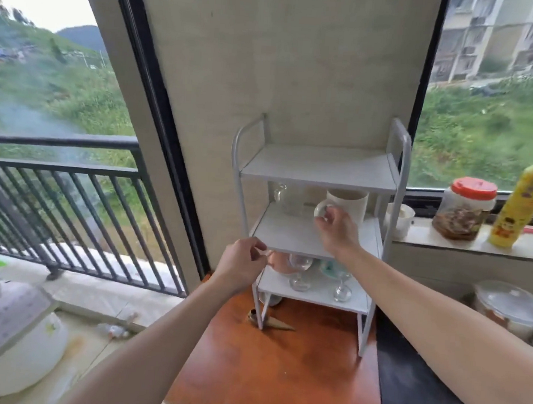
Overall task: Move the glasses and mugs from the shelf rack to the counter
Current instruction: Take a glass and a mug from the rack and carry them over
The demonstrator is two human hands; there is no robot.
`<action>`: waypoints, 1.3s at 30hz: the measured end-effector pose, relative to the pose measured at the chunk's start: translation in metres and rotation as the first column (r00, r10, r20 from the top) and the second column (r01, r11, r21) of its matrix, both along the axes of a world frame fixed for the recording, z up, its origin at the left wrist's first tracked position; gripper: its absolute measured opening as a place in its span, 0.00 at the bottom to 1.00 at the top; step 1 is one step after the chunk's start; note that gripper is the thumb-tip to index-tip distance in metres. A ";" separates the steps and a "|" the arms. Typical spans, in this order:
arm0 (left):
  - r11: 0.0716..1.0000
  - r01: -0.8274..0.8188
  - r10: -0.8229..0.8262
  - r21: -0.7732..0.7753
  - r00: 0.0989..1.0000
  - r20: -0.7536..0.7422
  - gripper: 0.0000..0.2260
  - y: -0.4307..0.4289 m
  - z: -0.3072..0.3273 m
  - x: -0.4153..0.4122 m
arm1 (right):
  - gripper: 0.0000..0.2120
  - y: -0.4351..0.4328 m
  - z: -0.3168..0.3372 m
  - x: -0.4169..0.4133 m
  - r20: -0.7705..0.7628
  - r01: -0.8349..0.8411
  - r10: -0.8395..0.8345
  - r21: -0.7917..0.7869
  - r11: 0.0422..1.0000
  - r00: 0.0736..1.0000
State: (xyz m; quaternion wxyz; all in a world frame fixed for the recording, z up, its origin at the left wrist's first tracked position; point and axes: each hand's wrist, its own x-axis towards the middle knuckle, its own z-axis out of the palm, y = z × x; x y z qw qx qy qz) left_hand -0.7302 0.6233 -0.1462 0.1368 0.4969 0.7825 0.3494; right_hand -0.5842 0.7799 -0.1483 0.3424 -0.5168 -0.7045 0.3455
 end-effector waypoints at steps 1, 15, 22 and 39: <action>1.000 0.011 -0.012 0.011 1.000 0.013 0.10 0.008 0.001 -0.006 | 0.14 0.005 -0.001 -0.006 -0.040 0.023 -0.024 -0.021 1.000 0.999; 0.985 -0.024 -0.024 0.171 0.962 0.271 0.19 0.123 0.009 -0.022 | 0.11 -0.004 0.003 0.005 -0.414 0.157 -0.247 -0.240 0.958 0.876; 0.962 -0.102 -0.061 0.253 0.825 0.562 0.08 0.156 0.024 -0.017 | 0.12 -0.012 0.006 0.026 -0.486 0.105 -0.250 -0.306 0.946 0.837; 0.967 -0.059 -0.170 0.249 0.581 0.796 0.13 0.047 0.018 0.002 | 0.15 -0.057 -0.002 0.068 -0.534 -0.096 -0.078 -0.289 0.952 0.842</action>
